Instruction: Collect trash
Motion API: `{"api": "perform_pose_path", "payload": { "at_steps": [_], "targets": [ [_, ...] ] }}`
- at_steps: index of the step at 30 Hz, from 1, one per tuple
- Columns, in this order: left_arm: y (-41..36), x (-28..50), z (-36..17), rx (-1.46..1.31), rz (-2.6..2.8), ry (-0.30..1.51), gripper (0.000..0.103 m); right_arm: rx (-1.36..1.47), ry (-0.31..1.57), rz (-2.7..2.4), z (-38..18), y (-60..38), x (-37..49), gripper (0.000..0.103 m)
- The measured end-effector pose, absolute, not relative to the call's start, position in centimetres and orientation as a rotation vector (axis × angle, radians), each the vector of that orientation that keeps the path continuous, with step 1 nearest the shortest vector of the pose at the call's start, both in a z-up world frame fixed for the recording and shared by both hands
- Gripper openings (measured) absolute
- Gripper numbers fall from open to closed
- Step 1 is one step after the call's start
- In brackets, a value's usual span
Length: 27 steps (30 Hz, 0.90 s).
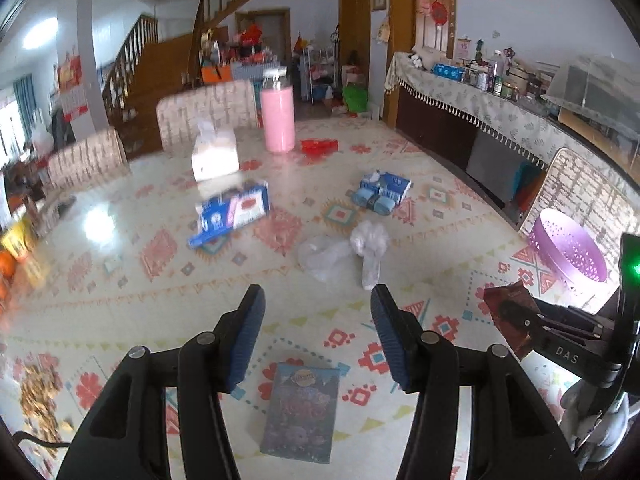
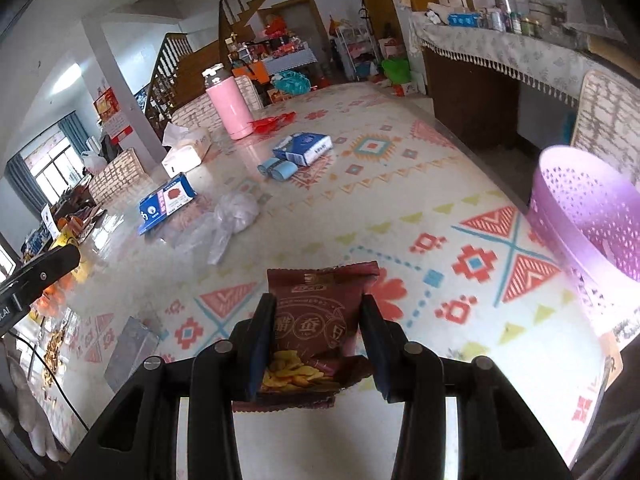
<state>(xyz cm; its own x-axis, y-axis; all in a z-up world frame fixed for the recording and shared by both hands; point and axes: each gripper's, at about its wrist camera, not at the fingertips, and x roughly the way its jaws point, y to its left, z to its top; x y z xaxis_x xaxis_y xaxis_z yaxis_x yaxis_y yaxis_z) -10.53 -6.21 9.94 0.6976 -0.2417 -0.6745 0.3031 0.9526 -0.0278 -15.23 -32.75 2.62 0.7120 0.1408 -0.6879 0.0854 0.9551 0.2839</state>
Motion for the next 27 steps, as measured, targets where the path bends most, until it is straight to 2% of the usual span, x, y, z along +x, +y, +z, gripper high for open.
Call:
{"api": "perform_pose_path", "payload": {
  "at_steps": [1, 2, 6, 9, 18, 19, 20, 21, 27],
  "targets": [
    [-5.7, -10.3, 9.6, 0.064, -0.307, 0.759, 0.069, 0.315, 0.786, 0.031, 2.5, -33.0, -15.3, 0.046],
    [-5.2, -10.1, 9.2, 0.040, -0.309, 0.778, 0.071, 0.322, 0.790, 0.031, 2.3, -33.1, -15.5, 0.046],
    [-2.7, -9.6, 7.3, -0.031, -0.314, 0.837, 0.073, 0.322, 0.802, 0.041, 1.9, -33.1, -16.2, 0.046],
    [-2.0, -9.7, 5.3, -0.004, -0.349, 0.883, 0.080, 0.323, 0.812, 0.057, 1.6, -32.8, -16.5, 0.046],
    [-4.6, -11.3, 0.5, 0.148, -0.366, 0.993, 0.080, 0.320, 0.825, 0.087, 1.2, -32.0, -16.4, 0.046],
    [-4.8, -11.4, 0.2, 0.159, -0.347, 0.991, 0.080, 0.319, 0.824, 0.087, 1.2, -32.0, -16.4, 0.046],
    [-4.8, -11.6, 0.2, 0.160, -0.340, 0.981, 0.074, 0.319, 0.824, 0.086, 1.3, -32.0, -16.4, 0.046],
    [-4.9, -11.8, 0.4, 0.156, -0.338, 0.970, 0.052, 0.319, 0.824, 0.086, 1.3, -32.0, -16.4, 0.046],
    [-4.7, -12.3, 3.1, 0.112, -0.326, 0.917, 0.053, 0.319, 0.814, 0.082, 1.3, -32.5, -16.8, 0.046]
  ]
}}
